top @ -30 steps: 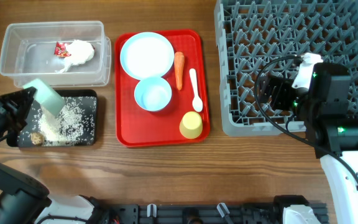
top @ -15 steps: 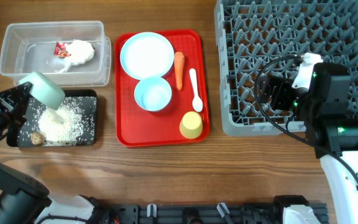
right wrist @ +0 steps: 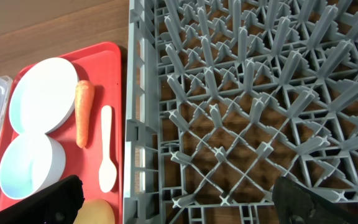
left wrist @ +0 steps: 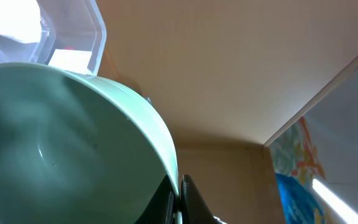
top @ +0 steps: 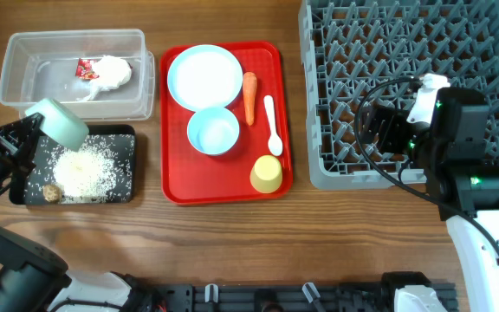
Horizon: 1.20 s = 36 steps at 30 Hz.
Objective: Sort waste into correct bins and load items into the dishwasher rack
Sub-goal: 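Place the empty green bowl back on the red tray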
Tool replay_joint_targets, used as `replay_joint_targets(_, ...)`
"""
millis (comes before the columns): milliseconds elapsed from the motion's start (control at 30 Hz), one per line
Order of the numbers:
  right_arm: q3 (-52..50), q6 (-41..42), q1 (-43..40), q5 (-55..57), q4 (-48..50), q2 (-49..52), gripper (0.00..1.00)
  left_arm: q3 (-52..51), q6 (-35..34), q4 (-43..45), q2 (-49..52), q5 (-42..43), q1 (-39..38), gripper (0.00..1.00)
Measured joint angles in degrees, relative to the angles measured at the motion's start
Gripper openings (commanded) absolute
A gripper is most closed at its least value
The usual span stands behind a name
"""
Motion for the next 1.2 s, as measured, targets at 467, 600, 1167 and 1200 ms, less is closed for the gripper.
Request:
replay_joint_targets(467, 0.0, 0.0, 0.0, 0.0, 0.0, 0.0, 0.99, 0.0, 6.9, 0.3, -0.1, -0.1, -8.5, 0.04)
replay_joint_targets(600, 0.0, 0.0, 0.0, 0.0, -0.1, 0.0, 1.0, 0.0, 9.9, 0.4, -1.7, -0.5, -11.5, 0.04)
replay_joint_targets(1167, 0.0, 0.0, 0.0, 0.0, -1.3, 0.0, 1.0, 0.1, -0.9, 3.3, -11.3, -50.7, -59.8, 0.04)
replay_joint_targets(1200, 0.0, 0.0, 0.0, 0.0, -1.3, 0.0, 1.0, 0.1, -2.5, 3.0, -11.3, -54.2, -61.9, 0.04)
